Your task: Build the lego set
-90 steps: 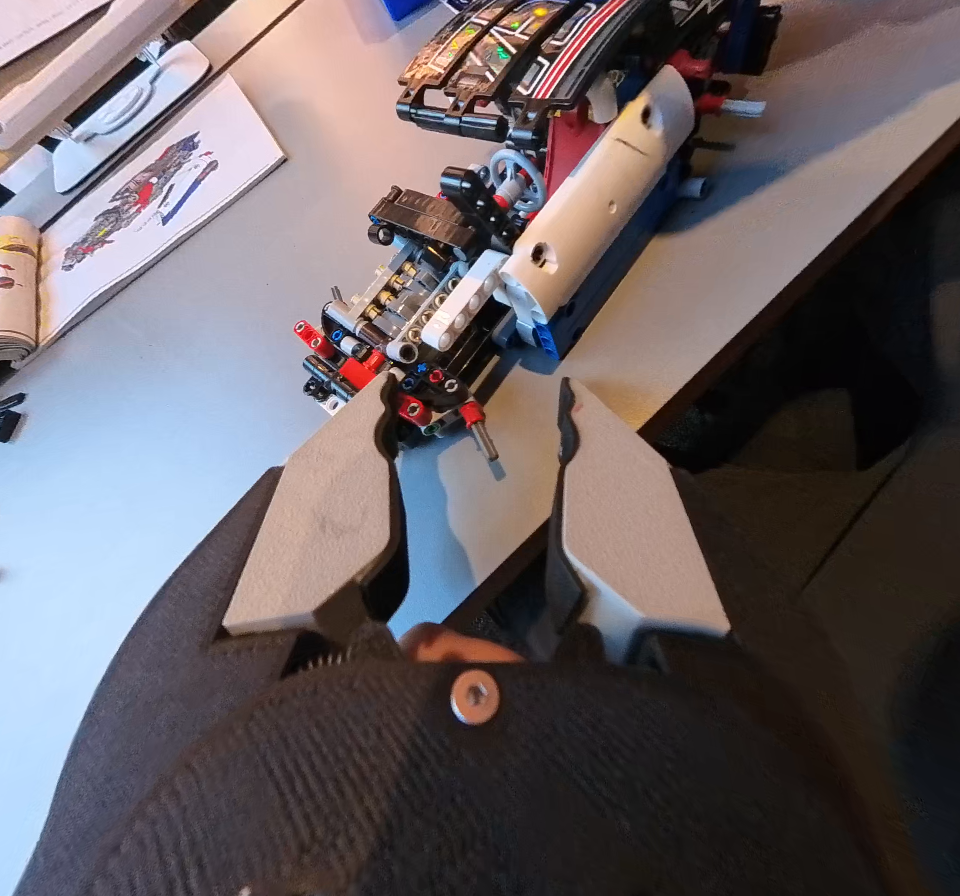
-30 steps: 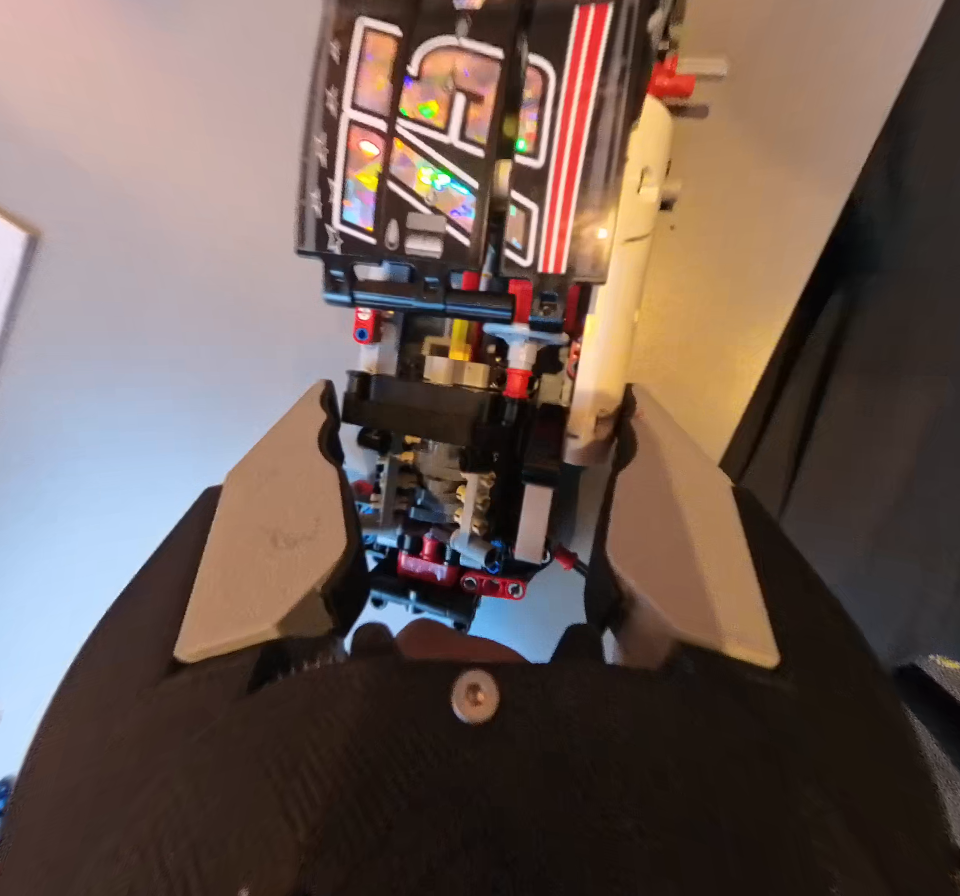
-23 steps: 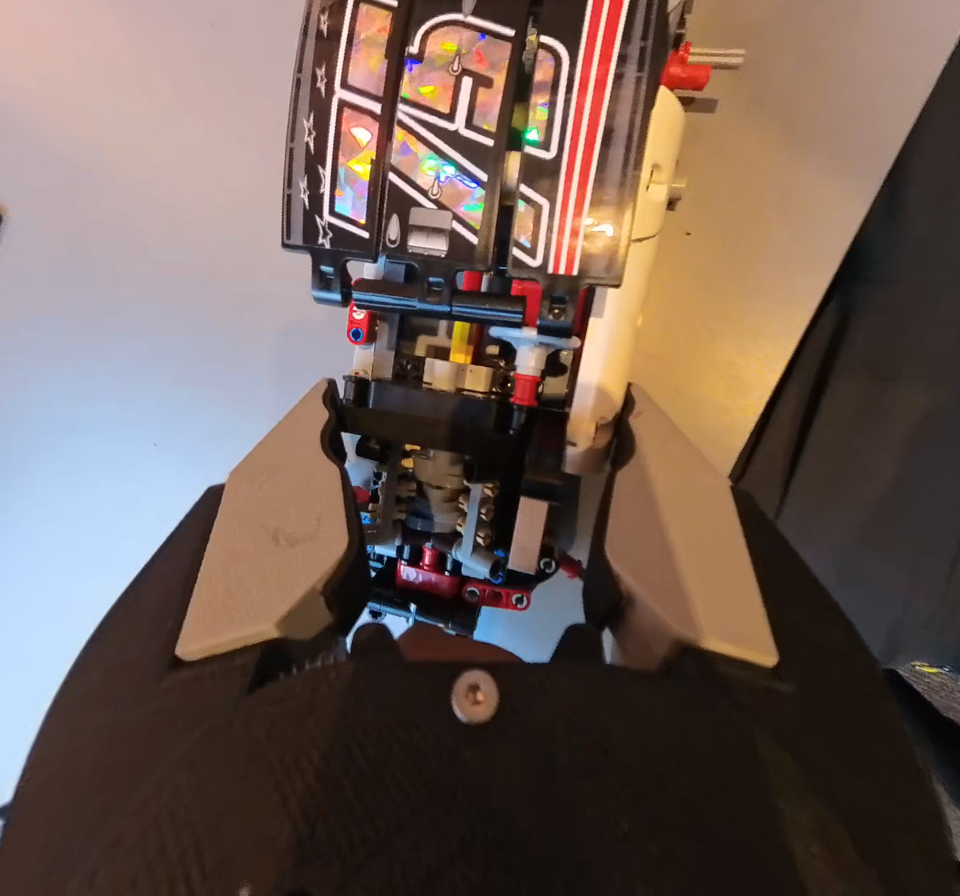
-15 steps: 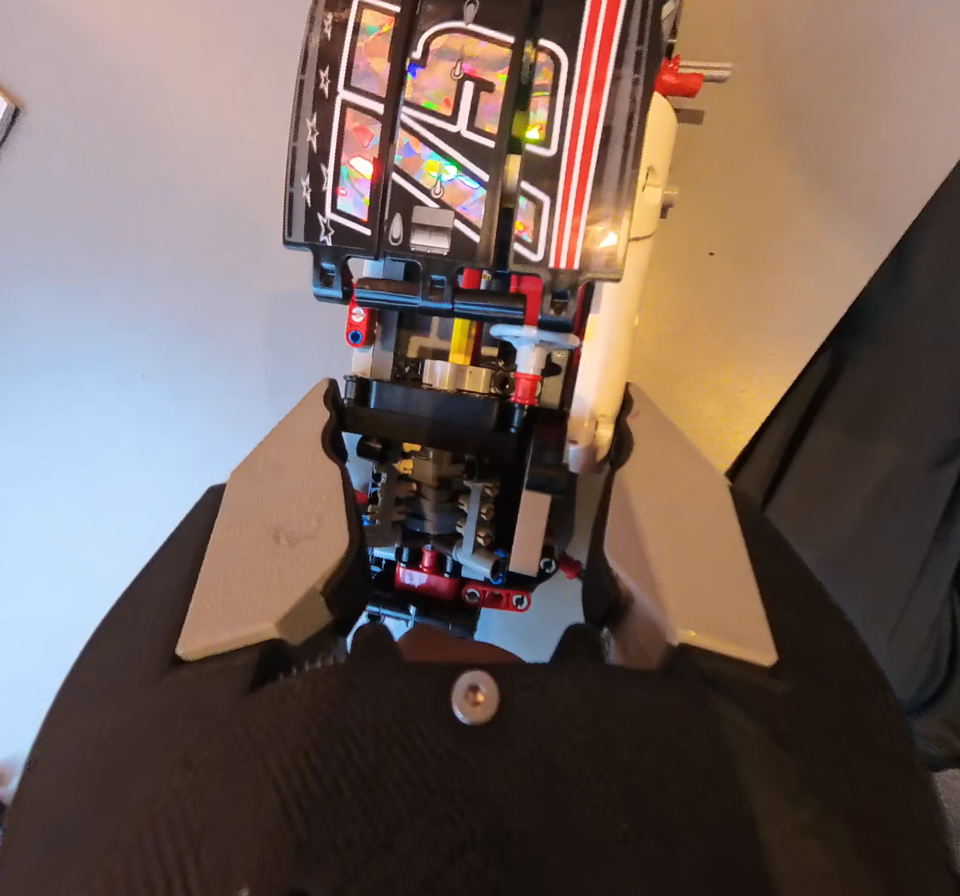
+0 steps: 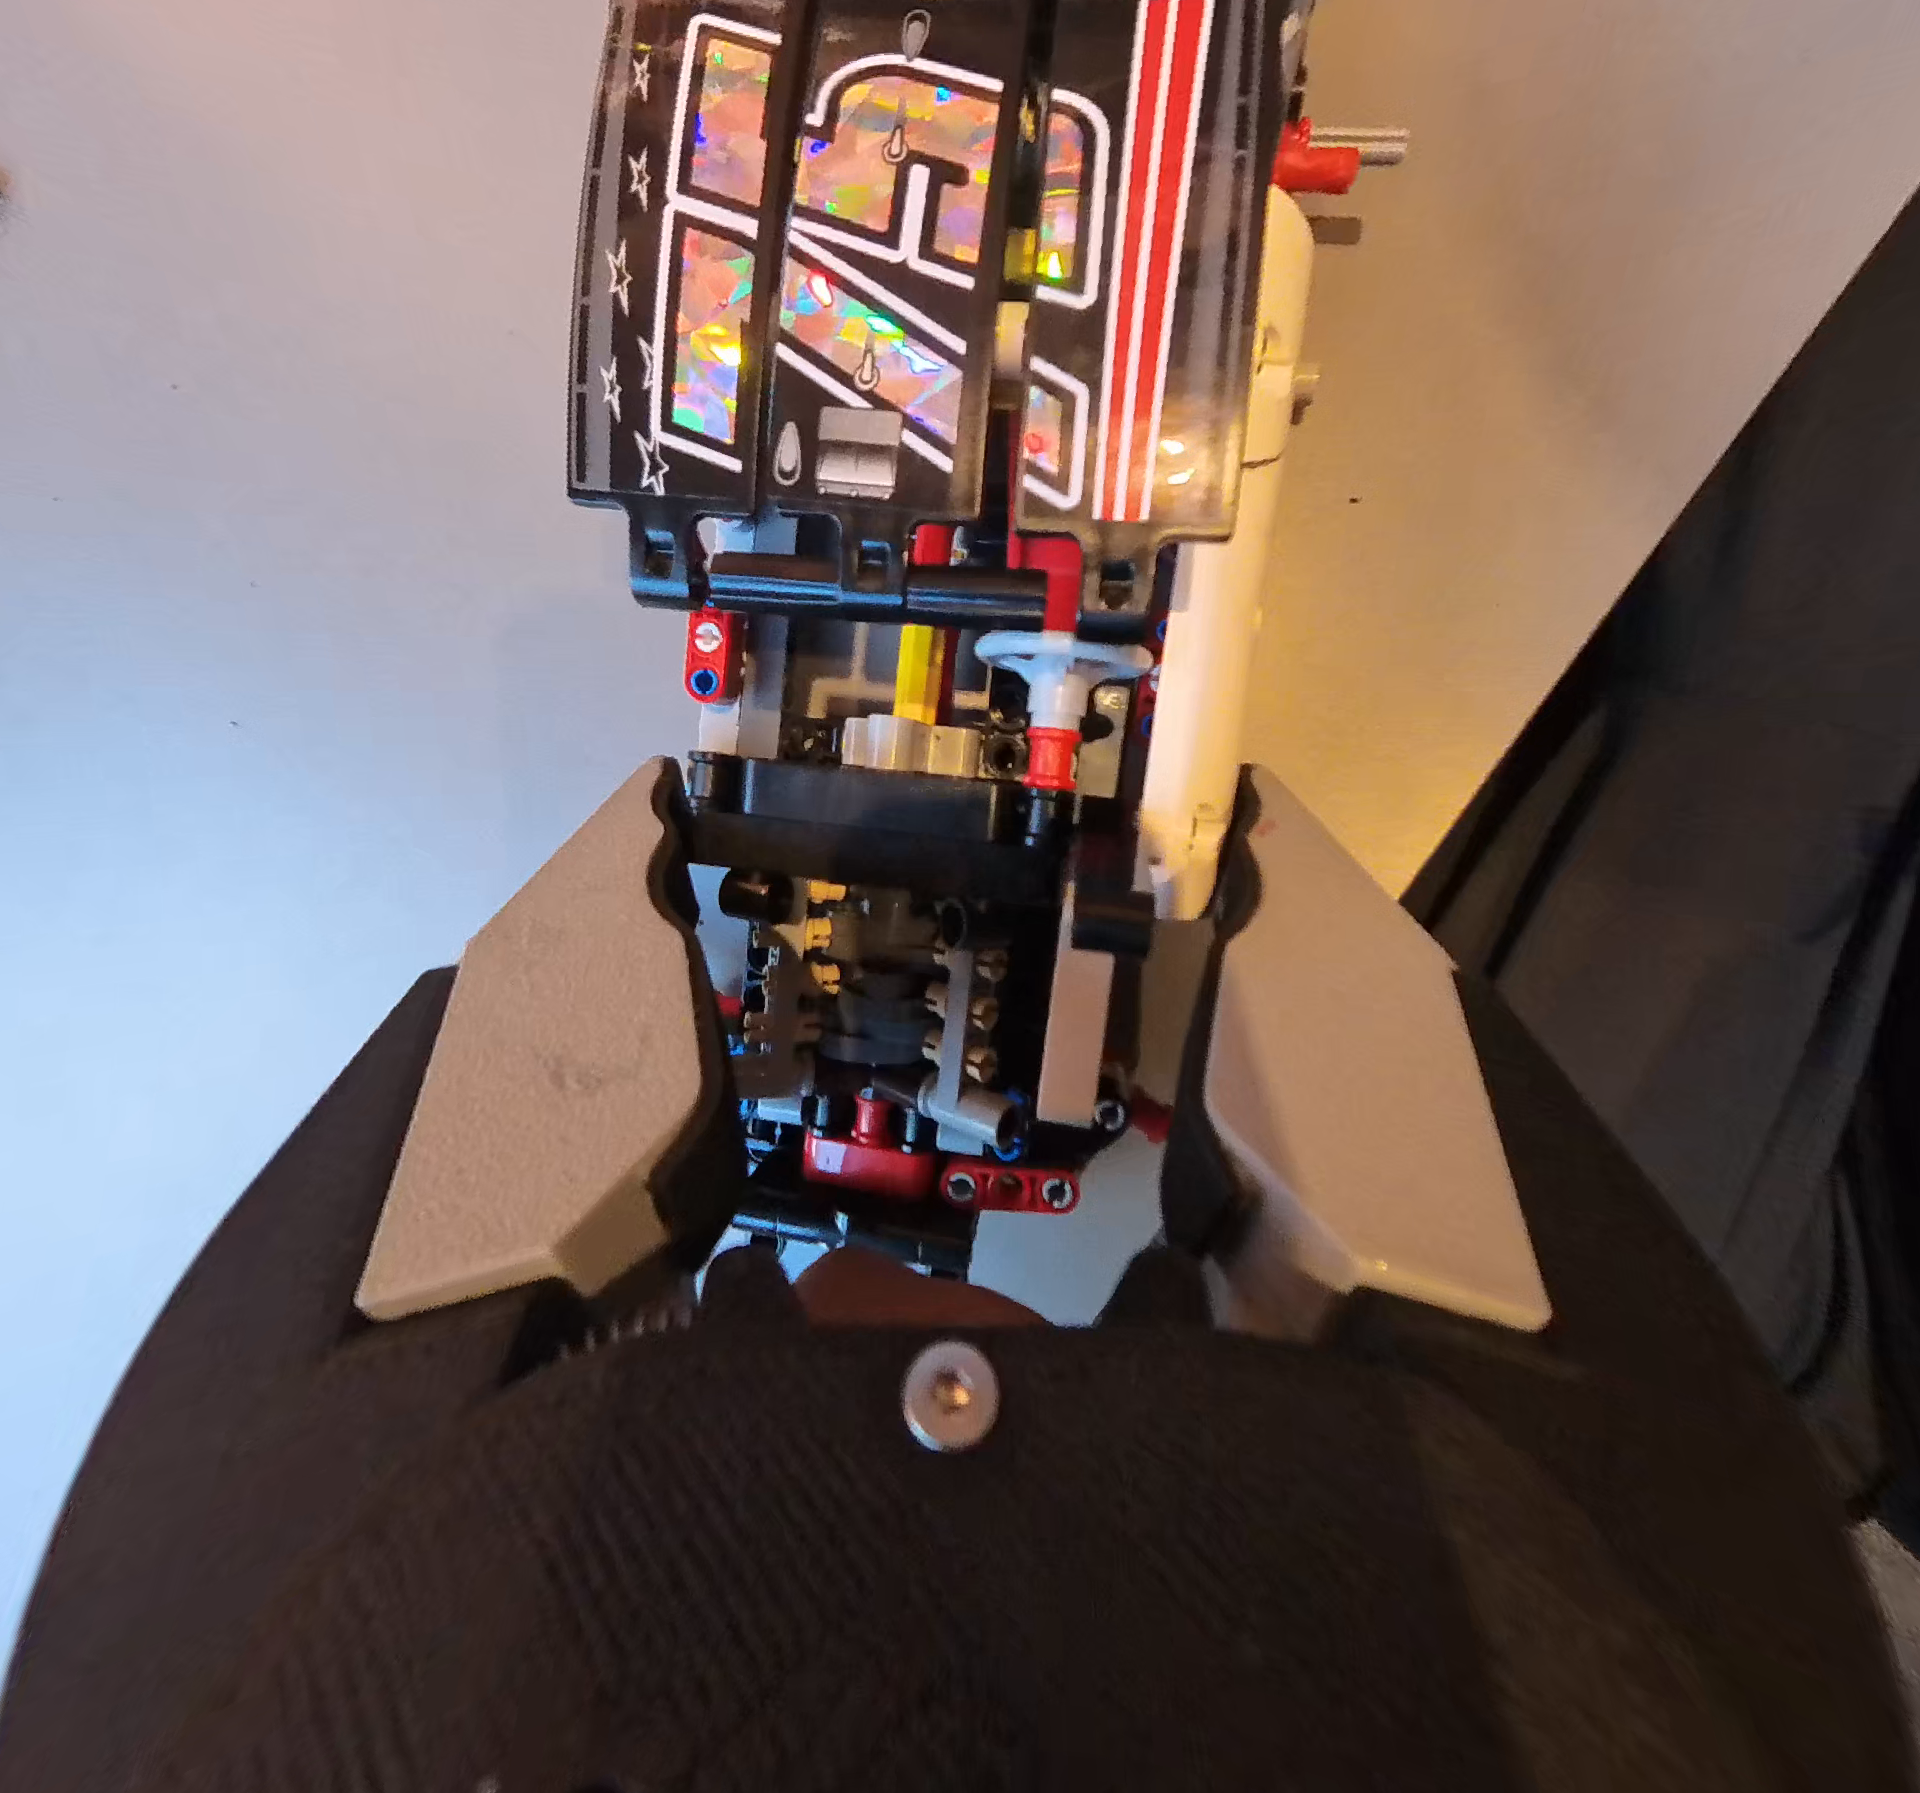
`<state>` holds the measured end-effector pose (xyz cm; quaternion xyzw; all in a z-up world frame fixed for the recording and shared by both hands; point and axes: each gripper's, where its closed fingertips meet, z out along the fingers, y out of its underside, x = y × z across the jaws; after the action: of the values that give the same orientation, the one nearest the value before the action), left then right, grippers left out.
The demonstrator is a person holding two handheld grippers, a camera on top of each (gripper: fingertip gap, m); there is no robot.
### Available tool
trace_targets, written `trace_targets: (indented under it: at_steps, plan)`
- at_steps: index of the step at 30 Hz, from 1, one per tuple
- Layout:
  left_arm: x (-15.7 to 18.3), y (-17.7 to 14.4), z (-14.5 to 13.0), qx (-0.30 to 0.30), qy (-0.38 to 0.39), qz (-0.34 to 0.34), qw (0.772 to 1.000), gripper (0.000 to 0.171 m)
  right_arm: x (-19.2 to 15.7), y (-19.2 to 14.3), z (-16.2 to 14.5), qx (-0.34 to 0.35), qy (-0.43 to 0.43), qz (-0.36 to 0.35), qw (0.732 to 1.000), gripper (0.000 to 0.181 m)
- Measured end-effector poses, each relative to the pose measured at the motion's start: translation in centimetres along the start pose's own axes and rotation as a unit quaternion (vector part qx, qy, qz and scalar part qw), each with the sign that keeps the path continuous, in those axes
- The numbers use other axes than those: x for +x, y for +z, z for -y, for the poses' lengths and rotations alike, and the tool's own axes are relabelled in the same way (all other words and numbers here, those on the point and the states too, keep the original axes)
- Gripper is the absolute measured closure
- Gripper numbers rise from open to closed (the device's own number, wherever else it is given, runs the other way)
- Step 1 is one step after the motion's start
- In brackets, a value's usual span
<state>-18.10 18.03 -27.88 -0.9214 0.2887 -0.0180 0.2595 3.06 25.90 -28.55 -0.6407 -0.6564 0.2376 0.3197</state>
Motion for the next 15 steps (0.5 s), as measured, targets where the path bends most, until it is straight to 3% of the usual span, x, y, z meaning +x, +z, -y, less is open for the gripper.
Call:
trace_targets:
  at_steps: [6,15]
  plan:
    - [0.1,0.0,0.1,0.012,0.000,0.012,1.000,0.071,0.4,0.0,-0.1,-0.003,-0.010,-0.016,1.000,0.175]
    - [0.0,-2.0,-0.1,0.053,-0.016,0.037,0.998,0.078,1.2,-0.6,-0.8,-0.019,0.002,-0.025,0.999,0.164]
